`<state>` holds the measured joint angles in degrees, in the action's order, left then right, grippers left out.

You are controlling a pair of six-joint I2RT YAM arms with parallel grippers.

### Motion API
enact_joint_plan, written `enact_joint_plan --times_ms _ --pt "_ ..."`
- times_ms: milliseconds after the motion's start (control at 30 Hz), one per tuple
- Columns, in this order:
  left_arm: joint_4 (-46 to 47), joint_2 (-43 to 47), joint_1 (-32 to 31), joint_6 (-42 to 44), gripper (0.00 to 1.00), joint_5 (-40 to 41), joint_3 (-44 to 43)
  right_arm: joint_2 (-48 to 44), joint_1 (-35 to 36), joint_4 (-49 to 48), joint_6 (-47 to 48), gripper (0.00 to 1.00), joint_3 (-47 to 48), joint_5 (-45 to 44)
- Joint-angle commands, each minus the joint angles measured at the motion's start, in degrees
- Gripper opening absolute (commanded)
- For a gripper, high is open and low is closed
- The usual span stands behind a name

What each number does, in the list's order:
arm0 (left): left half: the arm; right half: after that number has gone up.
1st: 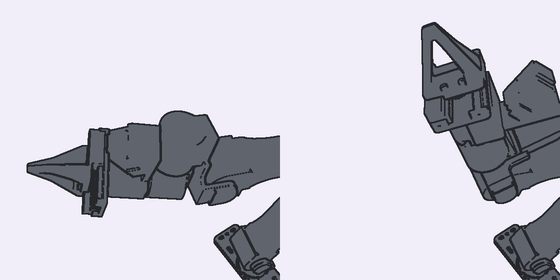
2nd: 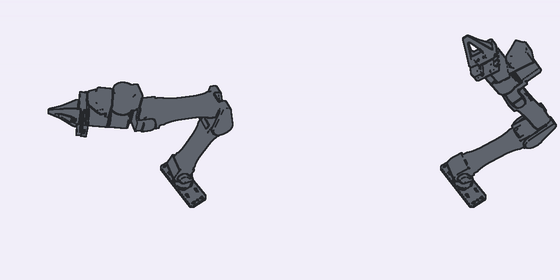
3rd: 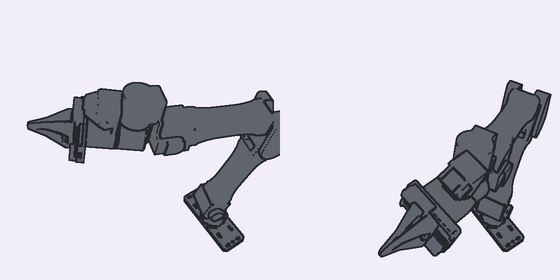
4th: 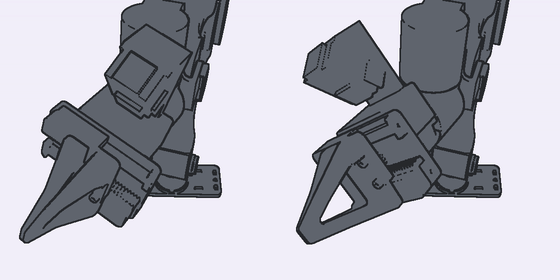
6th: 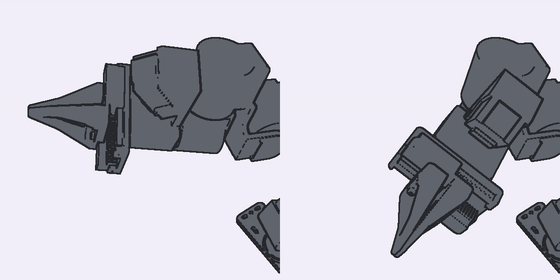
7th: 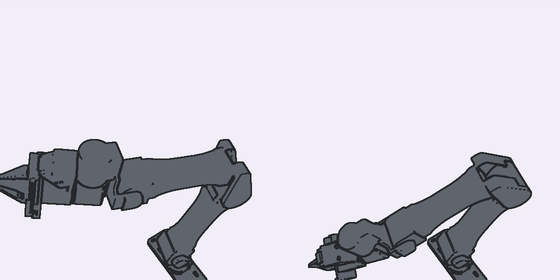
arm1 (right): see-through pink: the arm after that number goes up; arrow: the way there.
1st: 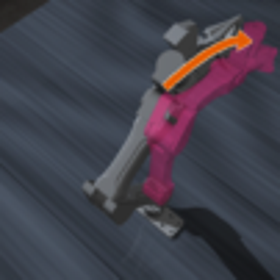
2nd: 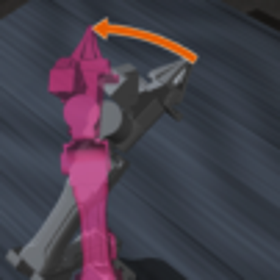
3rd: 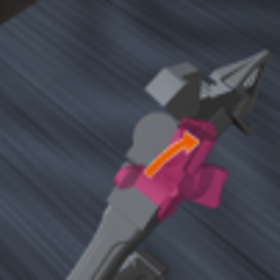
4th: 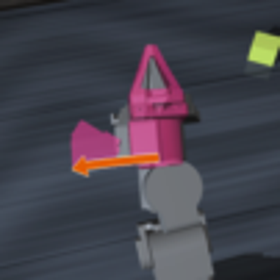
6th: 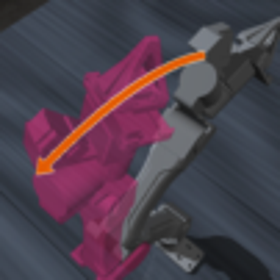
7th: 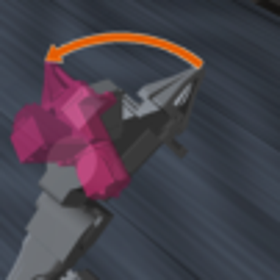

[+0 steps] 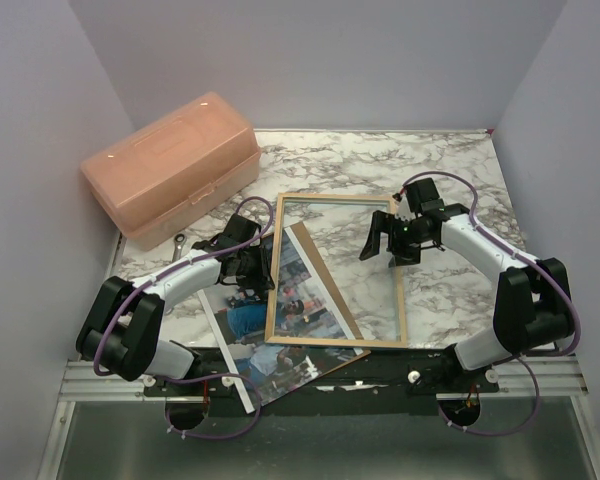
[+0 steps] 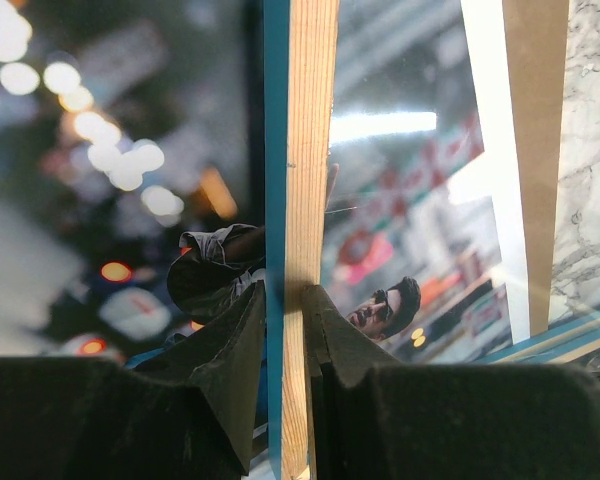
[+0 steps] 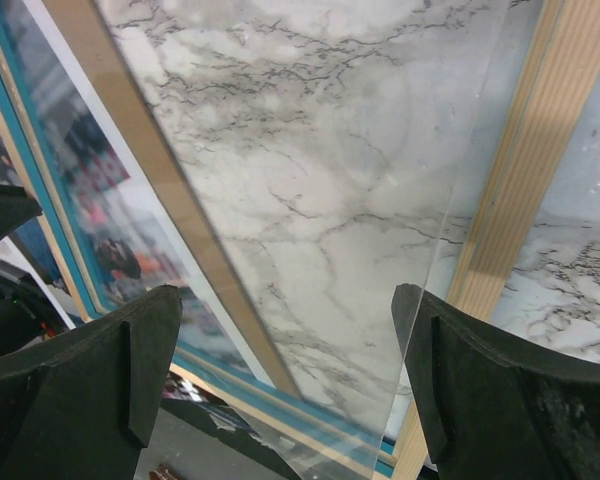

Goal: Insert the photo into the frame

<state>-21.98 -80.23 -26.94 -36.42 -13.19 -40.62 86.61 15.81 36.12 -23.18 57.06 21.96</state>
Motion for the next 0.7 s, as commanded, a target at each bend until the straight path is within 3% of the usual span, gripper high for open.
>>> enact_joint_plan --times_ms 0,500,667 --pt "-2.3 -2.8 0.1 2.1 0.22 4.7 2.1 -0.8 0.8 -0.3 -0.5 0.95 -0.3 -4.1" --pt "-2.1 -2.0 0.1 2.0 0.22 4.7 2.3 -2.3 1.9 1.7 -0.6 0.98 0.1 -12.0" --pt "-2.2 0.8 0.1 1.9 0.27 4.2 2.3 -3.4 2.1 2.3 -0.9 1.0 0.3 -14.0"
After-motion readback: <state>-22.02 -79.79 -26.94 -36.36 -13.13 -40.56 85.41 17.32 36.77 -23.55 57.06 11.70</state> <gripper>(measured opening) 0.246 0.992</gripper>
